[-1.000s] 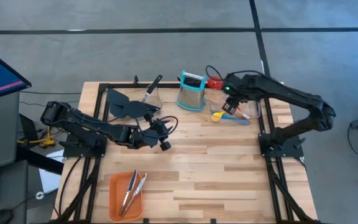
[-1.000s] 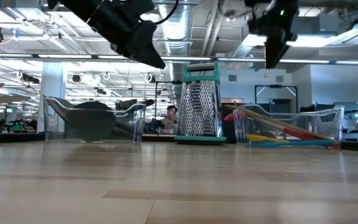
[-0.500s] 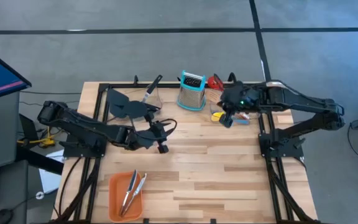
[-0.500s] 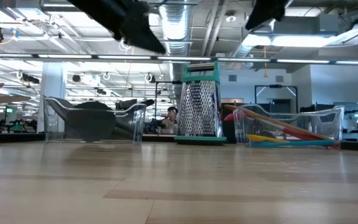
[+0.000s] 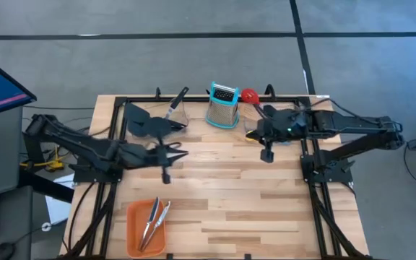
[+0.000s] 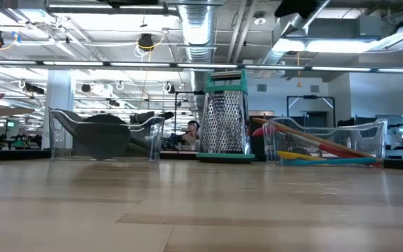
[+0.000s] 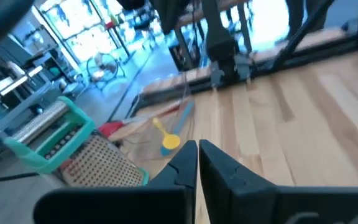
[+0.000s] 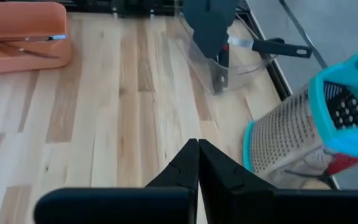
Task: Pick & Place Kitchen Items
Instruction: Return to Home Position
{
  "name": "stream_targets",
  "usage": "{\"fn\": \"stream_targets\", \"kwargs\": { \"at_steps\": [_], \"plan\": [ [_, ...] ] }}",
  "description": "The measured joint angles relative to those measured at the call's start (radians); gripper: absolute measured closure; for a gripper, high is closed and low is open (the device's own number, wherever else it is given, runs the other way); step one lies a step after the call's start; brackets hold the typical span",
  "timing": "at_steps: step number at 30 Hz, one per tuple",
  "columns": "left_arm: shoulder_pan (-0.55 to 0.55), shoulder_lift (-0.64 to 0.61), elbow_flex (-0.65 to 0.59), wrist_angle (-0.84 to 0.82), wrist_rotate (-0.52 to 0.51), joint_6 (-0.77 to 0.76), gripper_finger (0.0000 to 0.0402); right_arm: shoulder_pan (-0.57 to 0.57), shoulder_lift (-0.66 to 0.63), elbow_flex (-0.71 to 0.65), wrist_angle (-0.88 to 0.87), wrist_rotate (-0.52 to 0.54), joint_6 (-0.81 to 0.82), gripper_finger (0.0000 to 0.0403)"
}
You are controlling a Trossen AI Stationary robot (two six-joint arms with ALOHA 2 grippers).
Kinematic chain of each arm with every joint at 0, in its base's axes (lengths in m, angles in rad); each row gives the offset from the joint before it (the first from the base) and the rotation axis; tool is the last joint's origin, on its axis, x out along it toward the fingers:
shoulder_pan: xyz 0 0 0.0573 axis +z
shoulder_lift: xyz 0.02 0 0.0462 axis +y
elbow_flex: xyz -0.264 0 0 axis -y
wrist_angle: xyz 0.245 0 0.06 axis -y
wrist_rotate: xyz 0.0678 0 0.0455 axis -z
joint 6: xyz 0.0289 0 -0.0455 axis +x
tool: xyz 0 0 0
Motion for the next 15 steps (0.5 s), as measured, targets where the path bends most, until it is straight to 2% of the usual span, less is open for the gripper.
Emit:
{"fn": "stream_targets", "kwargs": {
  "at_steps": [3,9,13,15],
  "plan": [
    [-0.002,-0.128,-0.069,0.0,0.035,0.0,0.0399,-0.004,-0.071,-0.057,0.035,0.004,0.021,0.0402],
    [0.029,-0.356,-0.137,0.007,0.26,-0.027,0.0399,0.015,-0.249,-0.172,0.144,0.042,0.025,0.0402],
    [0.069,-0.442,-0.14,0.007,0.372,-0.037,0.04,0.061,-0.361,-0.239,0.215,0.125,0.025,0.0403],
    [0.098,-0.465,-0.14,0.006,0.394,-0.037,0.04,0.089,-0.407,-0.261,0.228,0.164,0.025,0.0403]
  ]
}}
